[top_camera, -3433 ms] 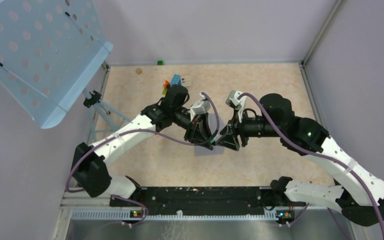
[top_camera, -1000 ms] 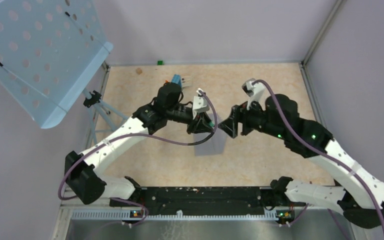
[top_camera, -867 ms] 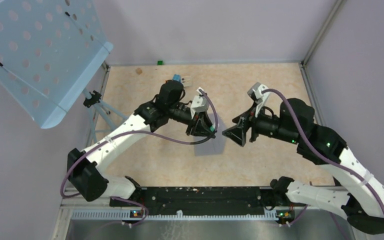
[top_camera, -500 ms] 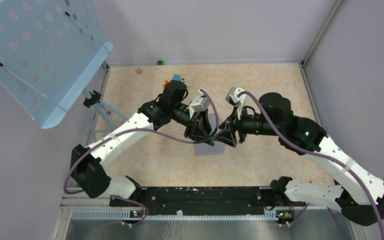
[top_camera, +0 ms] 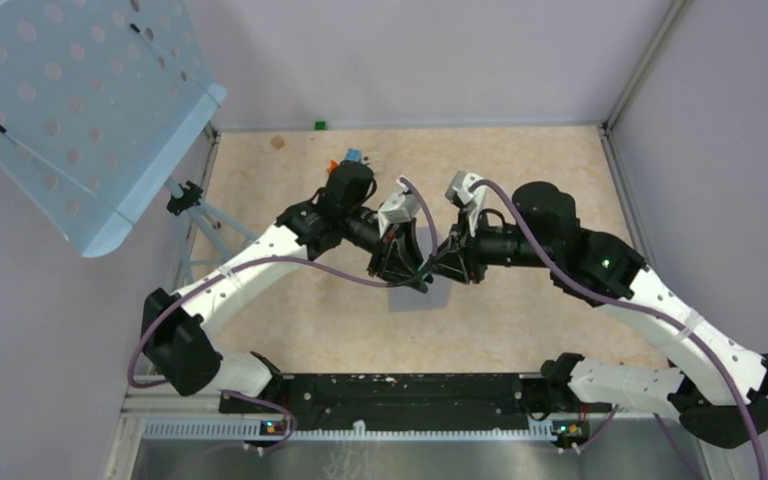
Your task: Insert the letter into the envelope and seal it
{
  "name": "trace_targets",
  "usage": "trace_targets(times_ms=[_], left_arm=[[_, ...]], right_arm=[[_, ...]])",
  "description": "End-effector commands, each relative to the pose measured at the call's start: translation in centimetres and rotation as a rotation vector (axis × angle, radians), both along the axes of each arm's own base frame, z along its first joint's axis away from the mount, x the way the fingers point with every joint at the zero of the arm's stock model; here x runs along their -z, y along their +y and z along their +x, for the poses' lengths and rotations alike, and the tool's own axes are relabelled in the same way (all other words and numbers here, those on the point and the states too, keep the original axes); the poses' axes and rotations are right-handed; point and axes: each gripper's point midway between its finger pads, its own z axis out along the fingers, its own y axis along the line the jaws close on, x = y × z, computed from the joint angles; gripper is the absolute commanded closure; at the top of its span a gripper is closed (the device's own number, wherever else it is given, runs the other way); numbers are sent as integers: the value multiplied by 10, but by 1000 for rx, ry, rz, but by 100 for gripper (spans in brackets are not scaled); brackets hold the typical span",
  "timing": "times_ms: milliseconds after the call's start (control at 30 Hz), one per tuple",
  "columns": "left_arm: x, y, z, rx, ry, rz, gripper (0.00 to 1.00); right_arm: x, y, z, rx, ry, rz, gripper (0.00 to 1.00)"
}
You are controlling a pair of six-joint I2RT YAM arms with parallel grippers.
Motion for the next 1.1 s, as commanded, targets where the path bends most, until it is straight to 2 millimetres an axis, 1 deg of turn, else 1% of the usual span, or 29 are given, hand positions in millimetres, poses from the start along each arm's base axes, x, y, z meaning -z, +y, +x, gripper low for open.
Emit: trace_targets(times_ms=[0,33,67,133,267,300,333,400,433,533,633,733,767,833,900,967,1000,1067], left_arm=[[-6,-3,5,-22,-38,-13,100],[-6,-4,9,-46,-60,-13,100],[-4,-6,17,-90,-85,-3,100],[-1,-10,35,-195,-143,18,100],[1,-11,86,-501,-274,57,100],[-4,-9,97,-580,-320,45,100],[-2,-6,107,-658,-360,47,100],[-10,-4,122,-783,-460,20,100],[-14,-4,126,-823,-500,7,100],[-26,-7,130,-888,-578,-38,100],[-26,-7,131,-918,-619,-49,100],[-18,-9,125,-879,-622,-43,100],[-15,-8,123,-872,-608,-34,100],[-8,-9,115,-828,-591,-22,100],[-3,-11,105,-745,-561,-10,100],[3,-12,90,-636,-494,0,100],[4,-12,83,-585,-461,0,100],[4,-13,69,-486,-399,4,100]], right_arm=[[-17,3,5,20,-26,43,86],[-15,1,8,47,-20,34,89],[-12,-2,12,82,-11,22,91],[-8,-11,26,195,13,-6,100],[8,-24,48,420,127,-52,100],[15,-28,55,499,168,-65,100],[24,-33,60,579,213,-91,100],[35,-39,71,718,292,-103,100],[40,-36,73,766,343,-87,100],[50,-25,80,827,429,-31,100],[53,-16,85,853,471,28,100],[45,-14,89,851,450,77,100],[41,-16,90,848,427,84,96],[29,-22,91,828,366,85,83],[11,-28,89,786,288,97,68],[-5,-37,86,752,212,105,54],[-12,-42,84,740,178,101,46],[-23,-52,79,705,113,86,32]])
